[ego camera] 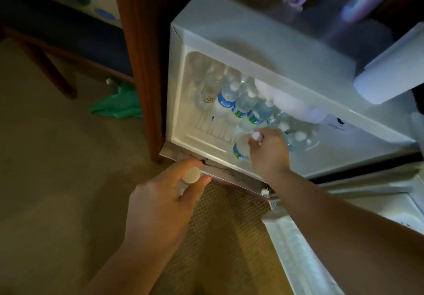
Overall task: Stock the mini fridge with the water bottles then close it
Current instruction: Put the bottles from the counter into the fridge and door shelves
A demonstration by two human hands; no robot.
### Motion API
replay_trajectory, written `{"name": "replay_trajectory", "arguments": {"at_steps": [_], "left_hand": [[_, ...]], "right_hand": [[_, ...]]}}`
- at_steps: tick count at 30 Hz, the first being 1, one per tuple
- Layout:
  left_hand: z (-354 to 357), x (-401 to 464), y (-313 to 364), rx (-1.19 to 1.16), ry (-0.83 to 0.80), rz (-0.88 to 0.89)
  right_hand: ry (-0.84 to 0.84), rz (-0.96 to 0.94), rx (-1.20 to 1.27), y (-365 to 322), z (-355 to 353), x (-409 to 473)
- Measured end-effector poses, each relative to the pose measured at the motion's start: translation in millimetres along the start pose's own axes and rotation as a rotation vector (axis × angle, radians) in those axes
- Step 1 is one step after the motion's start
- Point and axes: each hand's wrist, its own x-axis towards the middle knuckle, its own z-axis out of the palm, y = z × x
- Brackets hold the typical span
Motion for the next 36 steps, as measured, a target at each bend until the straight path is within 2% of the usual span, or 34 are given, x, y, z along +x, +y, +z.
{"name": "replay_trajectory", "arguments": {"at_steps": [4,11,19,26,30,34,36], "left_hand": [[10.3,9.5,-25.4,0.037,-0.036,0.018],[23.0,28.2,-36.5,0.009,-0.073,-0.025],[30.9,34.5,-36.8,-0.004,-0.095,-0.06],[32.6,40.2,-27.2,0.05,-0.093,-0.004],[36.9,50.9,-18.3,0.039,-0.095,0.042],[48.0,72.4,-9.6,0.088,-0.135,0.125],[57.7,86.3,-8.4,0.088,-0.161,0.142]], "right_hand": [[0.06,-0.004,-0.14,12.9,10.8,39.1],[0.091,-0.02,-0.193,22.3,15.2,69.4],[0.164,-0.041,-0.134,22.4,21.0,78.9],[0.104,0.007,0.018,19.9,15.6,60.8],[0.172,-0.135,0.069,1.3,-1.8,2.5],[0.48,-0.501,0.246,-34.9,-48.9,-65.5],[0.607,-0.647,0.216,-48.2,-89.9,-72.1]]}}
